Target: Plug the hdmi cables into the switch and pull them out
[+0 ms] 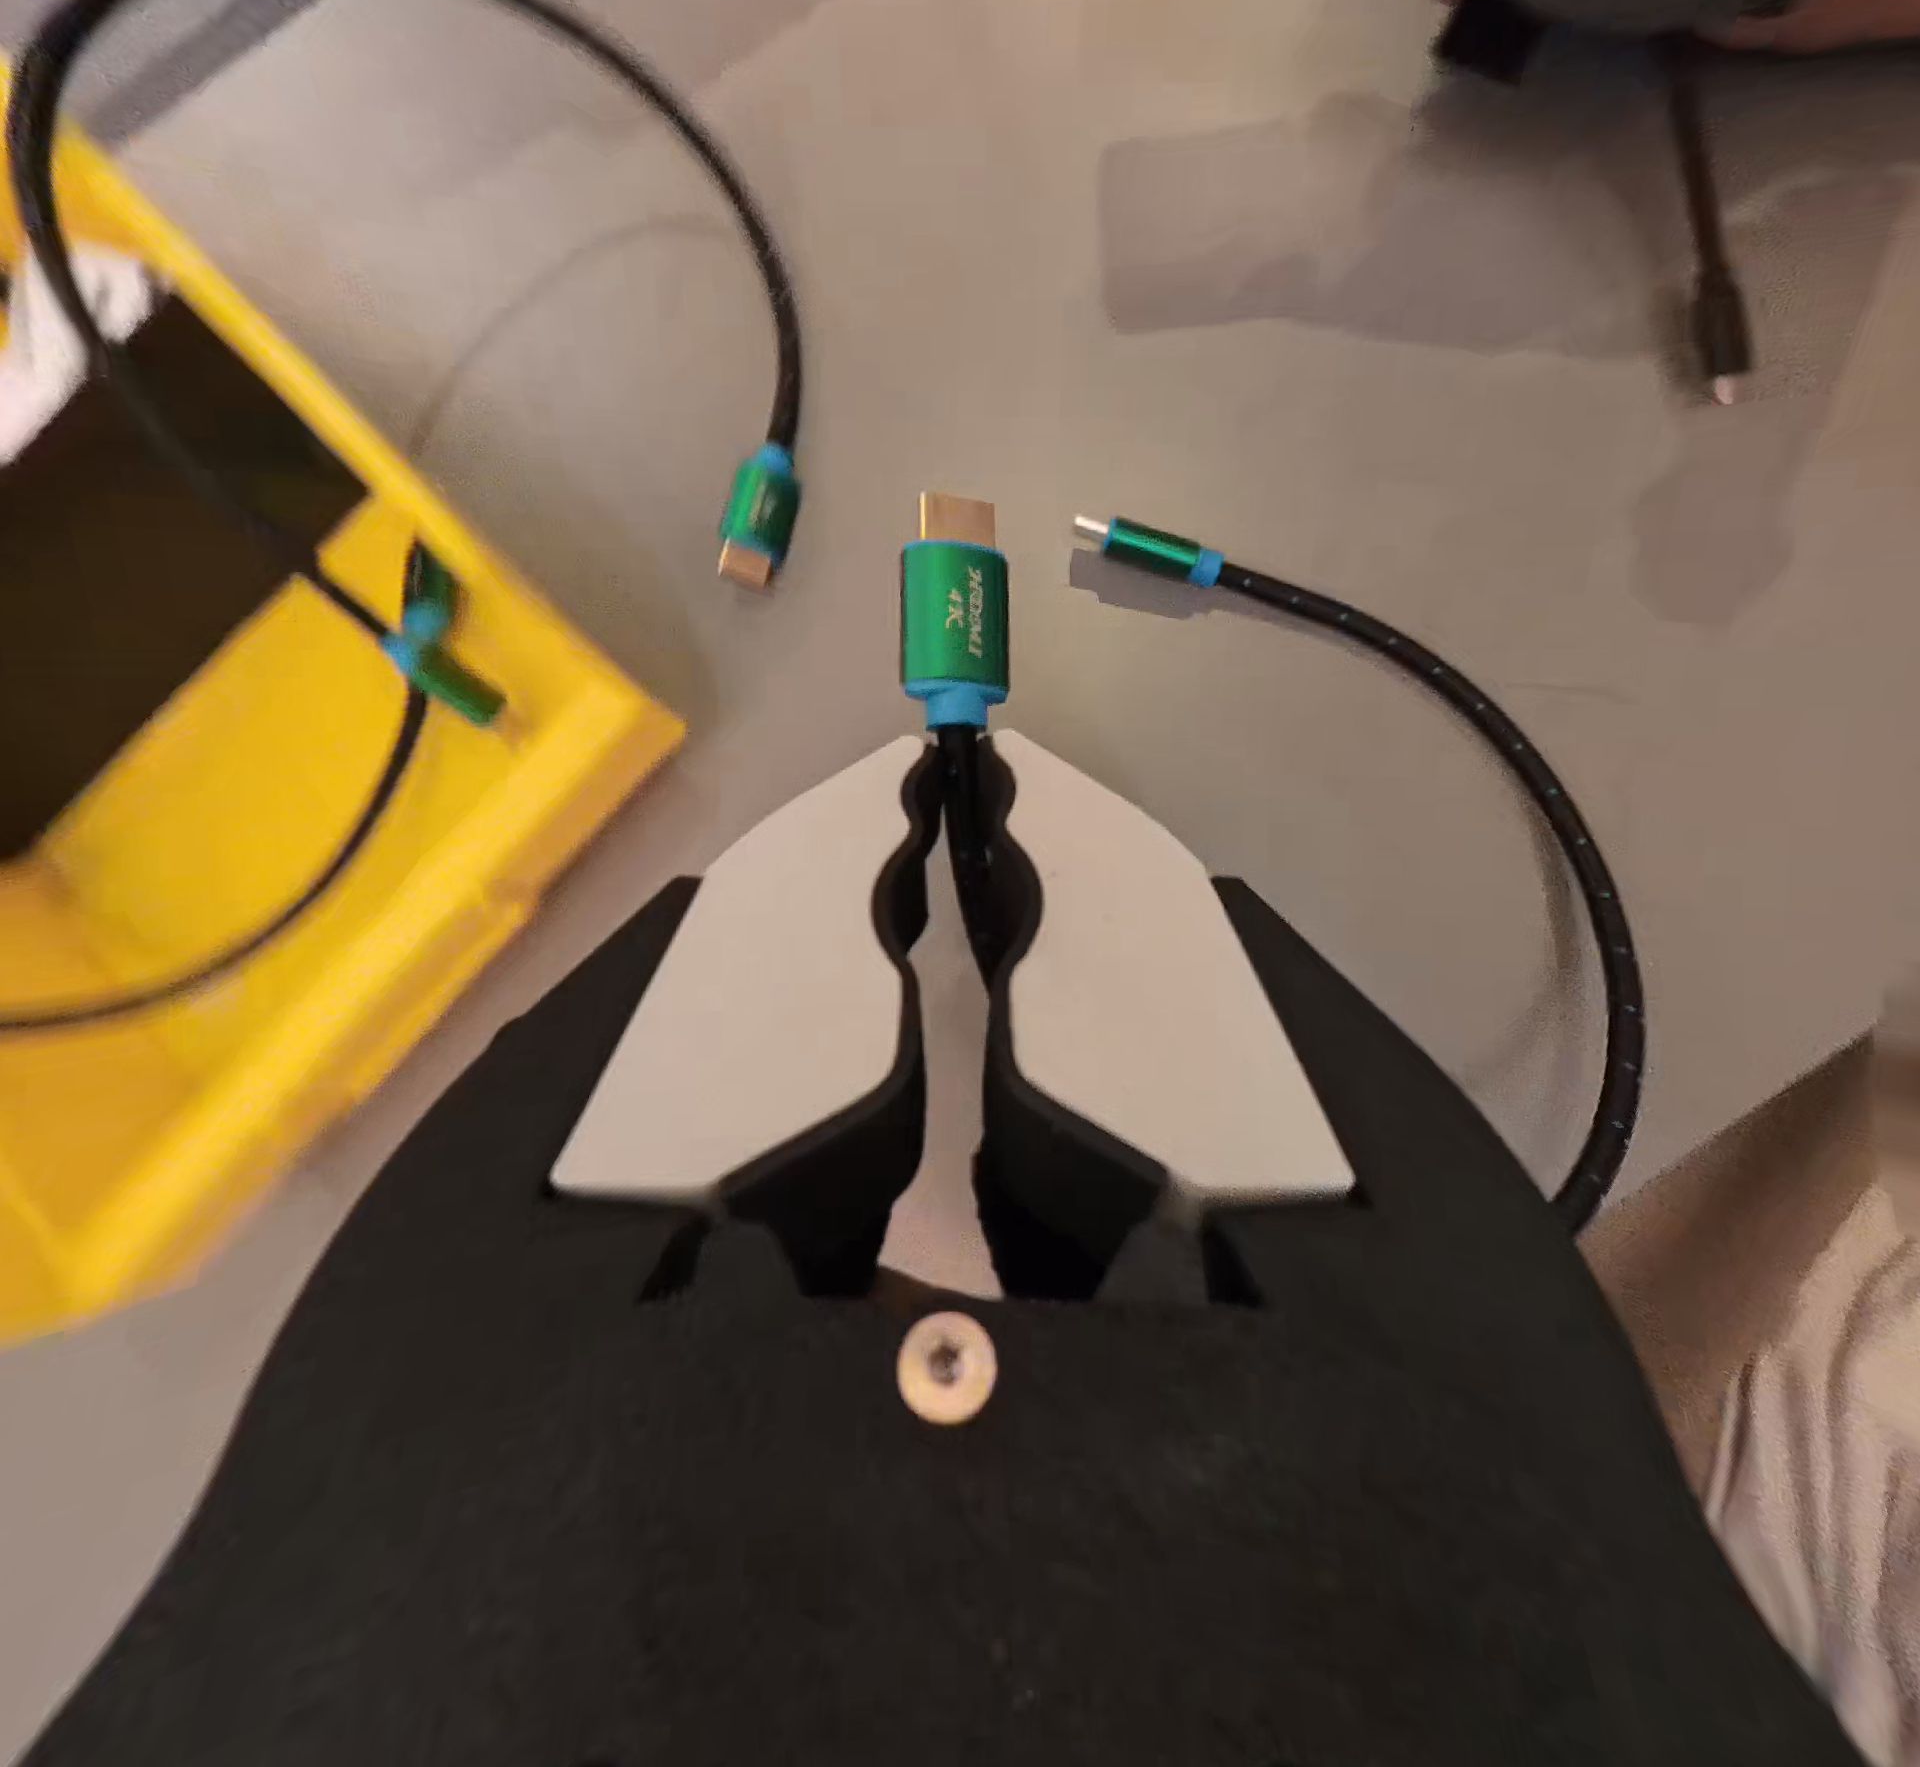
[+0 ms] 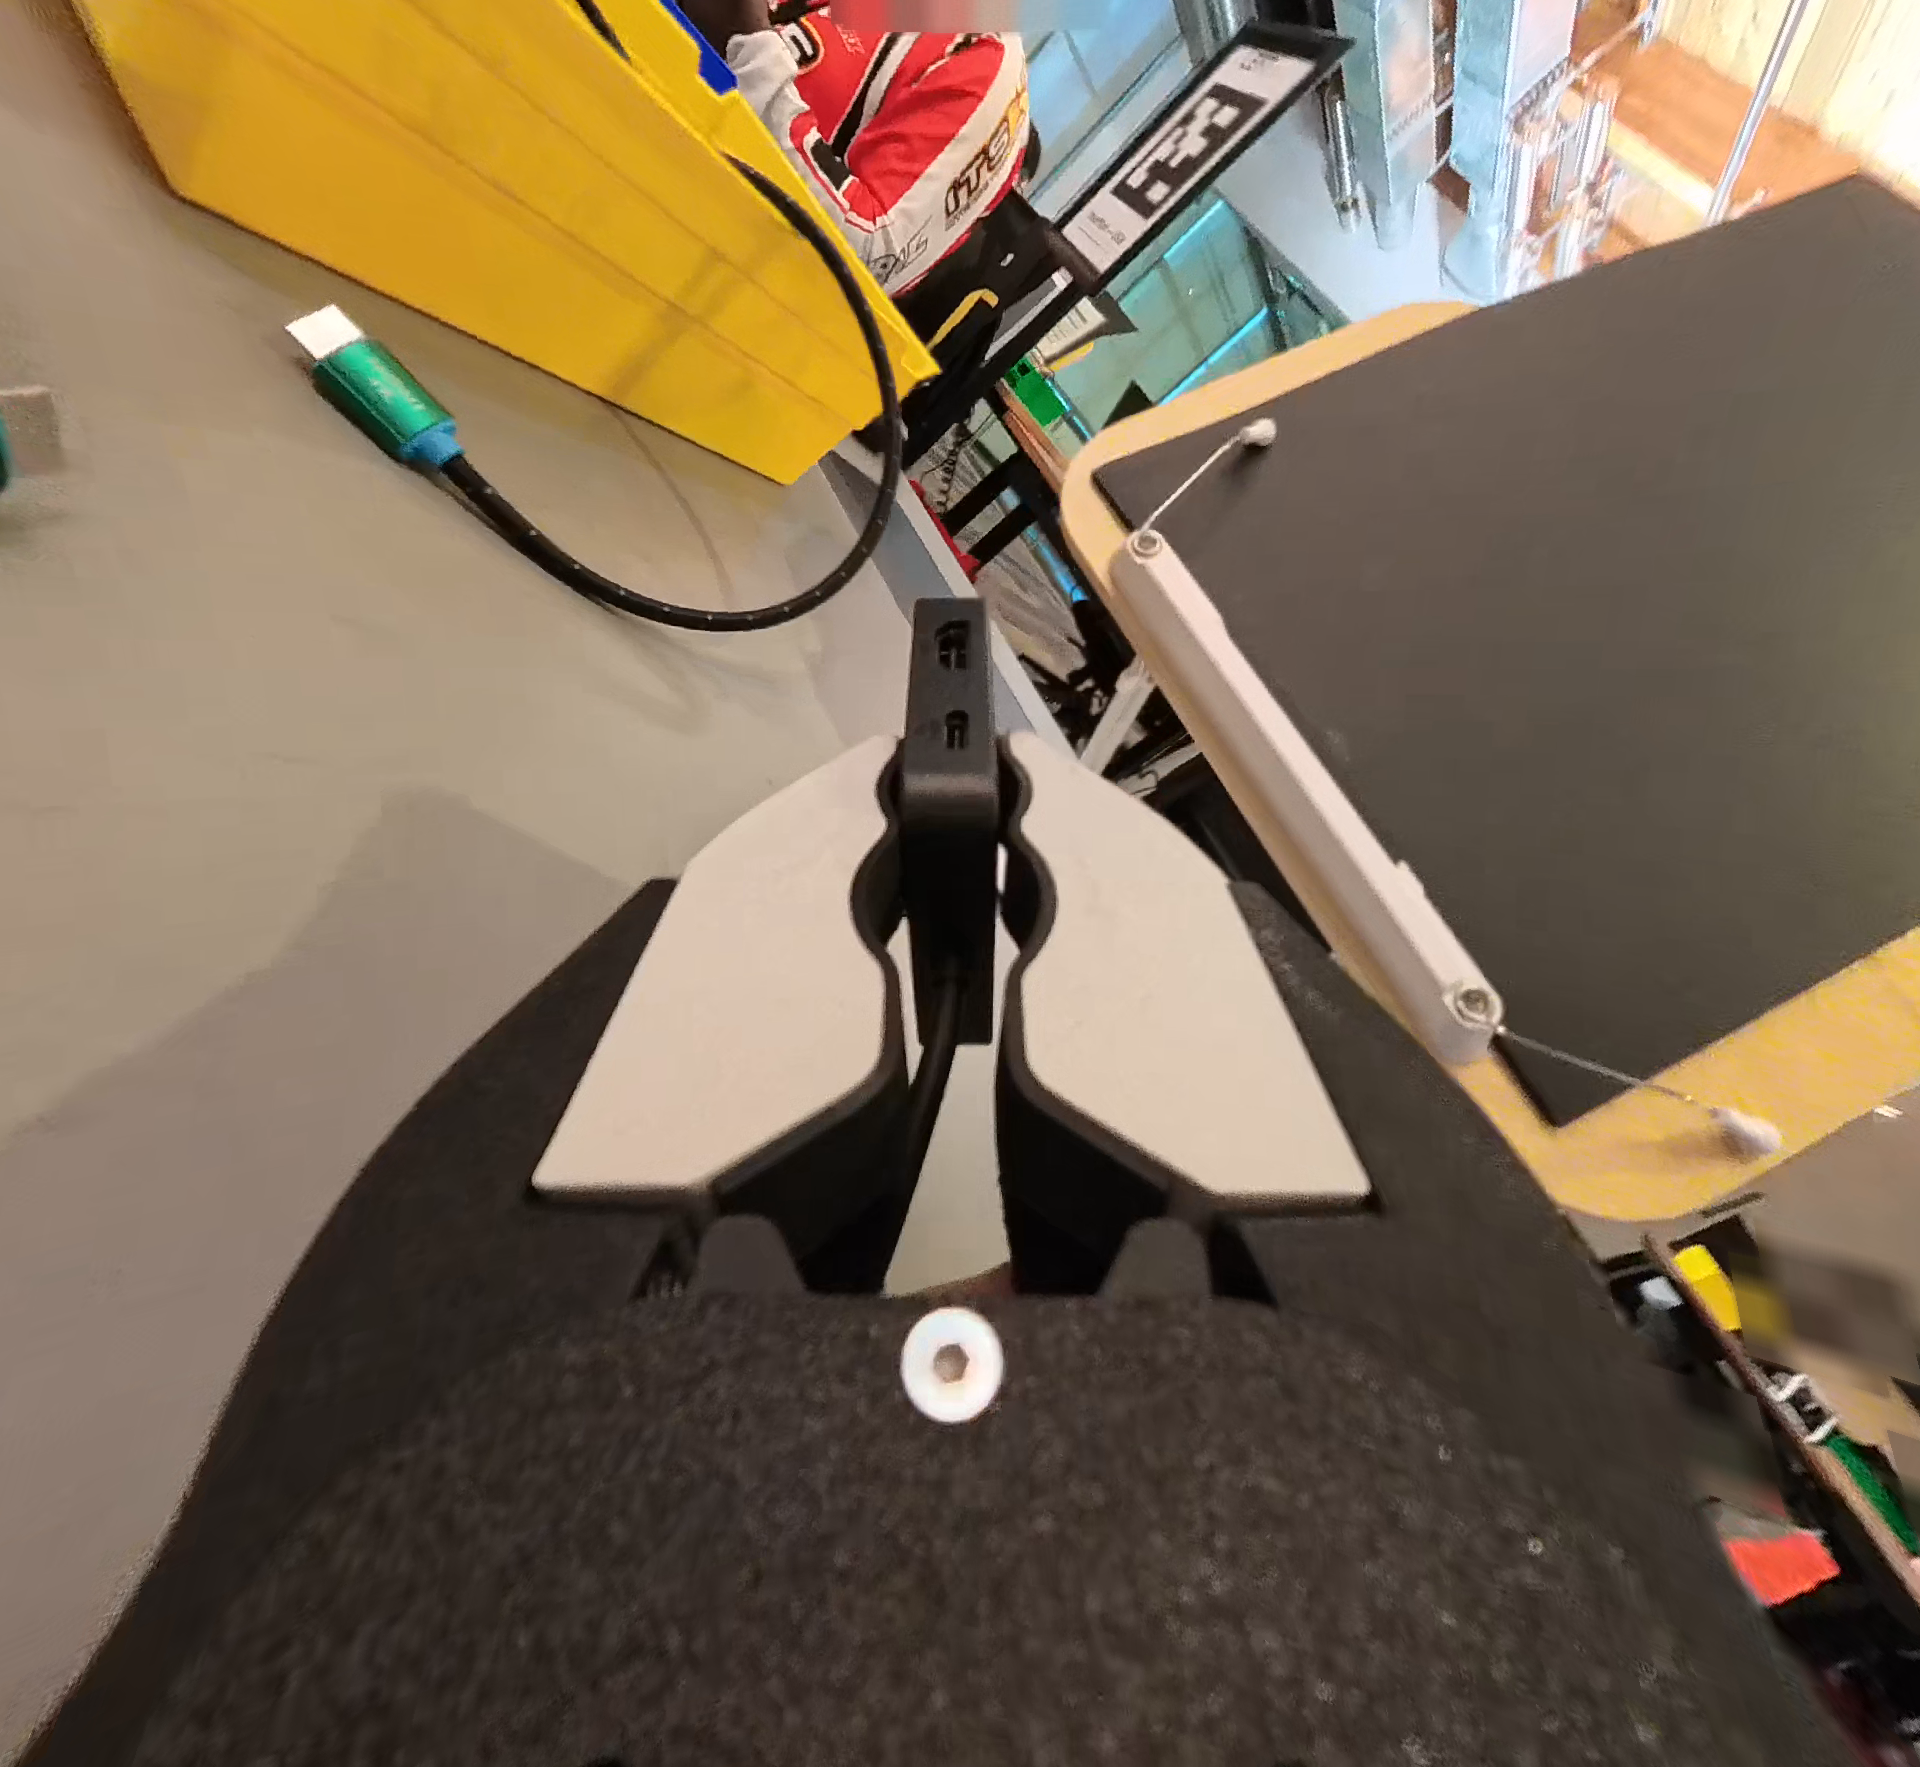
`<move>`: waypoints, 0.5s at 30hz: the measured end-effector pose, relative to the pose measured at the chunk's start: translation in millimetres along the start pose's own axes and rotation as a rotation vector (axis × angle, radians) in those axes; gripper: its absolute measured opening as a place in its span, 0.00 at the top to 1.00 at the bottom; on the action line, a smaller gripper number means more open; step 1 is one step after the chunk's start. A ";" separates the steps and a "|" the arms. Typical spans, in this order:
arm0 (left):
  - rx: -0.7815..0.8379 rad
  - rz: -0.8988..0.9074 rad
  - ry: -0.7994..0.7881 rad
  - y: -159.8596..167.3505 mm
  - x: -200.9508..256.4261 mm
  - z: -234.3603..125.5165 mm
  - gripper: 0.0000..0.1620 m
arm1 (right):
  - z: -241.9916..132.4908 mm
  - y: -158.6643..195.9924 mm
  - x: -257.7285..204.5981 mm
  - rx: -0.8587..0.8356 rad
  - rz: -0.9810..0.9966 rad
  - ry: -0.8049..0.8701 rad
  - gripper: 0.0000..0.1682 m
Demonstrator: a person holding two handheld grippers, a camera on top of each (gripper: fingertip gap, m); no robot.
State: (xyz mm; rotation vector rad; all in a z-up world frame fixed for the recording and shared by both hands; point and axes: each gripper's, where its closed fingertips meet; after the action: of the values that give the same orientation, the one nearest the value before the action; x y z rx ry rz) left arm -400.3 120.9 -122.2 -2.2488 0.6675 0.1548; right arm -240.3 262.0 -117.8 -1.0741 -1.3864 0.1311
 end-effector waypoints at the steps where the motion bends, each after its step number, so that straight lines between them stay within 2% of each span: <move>1: 0.004 0.082 0.038 -12.1 4.1 -1.5 0.96 | 0.5 -1.1 -2.2 -0.004 -0.027 0.001 0.92; 4: -0.017 0.271 0.133 -41.6 24.4 3.3 0.96 | 1.8 -4.2 -7.3 -0.021 -0.099 0.015 0.92; 8: -0.023 0.363 0.150 -73.7 41.4 32.8 0.96 | 3.4 -8.8 -13.0 -0.060 -0.198 0.038 0.92; 11: -0.035 0.299 0.207 -88.5 48.1 51.0 0.96 | 4.7 -12.0 -20.7 -0.089 -0.274 0.042 0.92; 15: -0.060 0.229 0.273 -92.1 53.6 61.5 0.96 | 5.4 -14.1 -23.2 -0.114 -0.315 0.058 0.92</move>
State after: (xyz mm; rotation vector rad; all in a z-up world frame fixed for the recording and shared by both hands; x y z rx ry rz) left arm -301.8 194.5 -121.9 -2.2669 1.0792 -0.0230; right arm -257.7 242.2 -126.1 -0.9312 -1.5058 -0.2093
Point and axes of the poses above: each gripper's, where its closed fingertips meet, z out along the fingers, y out of its underside, x = y × z across the jaws, and after that the axes turned 14 degrees about -y, right-handed
